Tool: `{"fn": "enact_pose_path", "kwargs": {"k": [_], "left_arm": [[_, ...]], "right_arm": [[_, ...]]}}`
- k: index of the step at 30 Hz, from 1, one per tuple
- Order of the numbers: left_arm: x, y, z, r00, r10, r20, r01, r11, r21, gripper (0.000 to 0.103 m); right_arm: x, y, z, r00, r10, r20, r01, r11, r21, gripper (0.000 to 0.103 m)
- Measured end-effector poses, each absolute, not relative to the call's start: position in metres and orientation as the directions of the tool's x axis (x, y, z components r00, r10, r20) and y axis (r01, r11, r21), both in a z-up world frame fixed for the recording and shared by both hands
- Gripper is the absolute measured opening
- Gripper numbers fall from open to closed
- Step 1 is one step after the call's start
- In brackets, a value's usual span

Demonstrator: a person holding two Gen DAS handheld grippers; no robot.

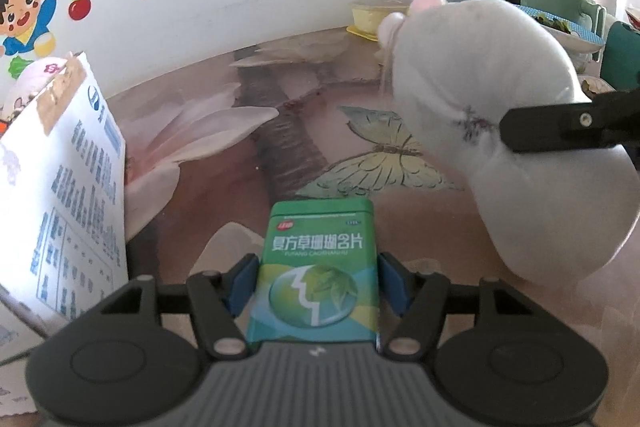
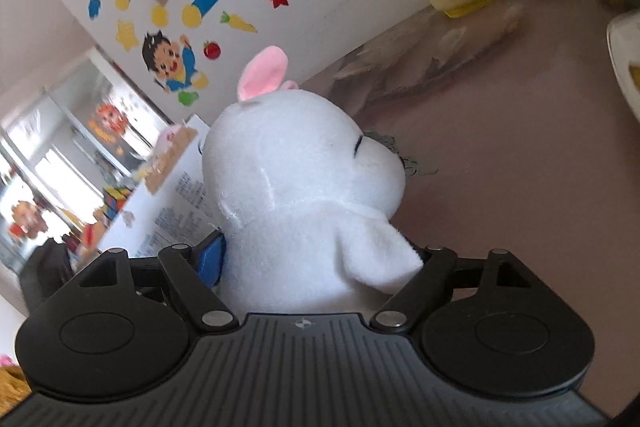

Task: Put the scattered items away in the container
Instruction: 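Lift the green box with the left tool while the right tool carries the rabbit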

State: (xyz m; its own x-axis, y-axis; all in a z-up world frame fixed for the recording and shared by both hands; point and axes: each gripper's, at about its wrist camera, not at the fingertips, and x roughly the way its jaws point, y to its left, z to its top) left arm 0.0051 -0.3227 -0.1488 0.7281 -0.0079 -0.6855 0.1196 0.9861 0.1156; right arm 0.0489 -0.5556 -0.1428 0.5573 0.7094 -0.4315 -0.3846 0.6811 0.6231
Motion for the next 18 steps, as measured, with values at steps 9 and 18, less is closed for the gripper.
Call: {"fn": "enact_pose_path", "kwargs": {"k": [9, 18], "left_arm": [[-0.003, -0.323, -0.148, 0.727, 0.005, -0.686, 0.110, 0.986, 0.124, 0.065], [-0.004, -0.323, -0.149, 0.726, 0.015, -0.687, 0.104, 0.986, 0.131, 0.065]], "right_arm": [[0.037, -0.527, -0.130, 0.560, 0.629, -0.539, -0.457, 0.777, 0.432, 0.103], [0.036, -0.508, -0.132, 0.554, 0.595, -0.583, -0.478, 0.800, 0.362, 0.103]]}}
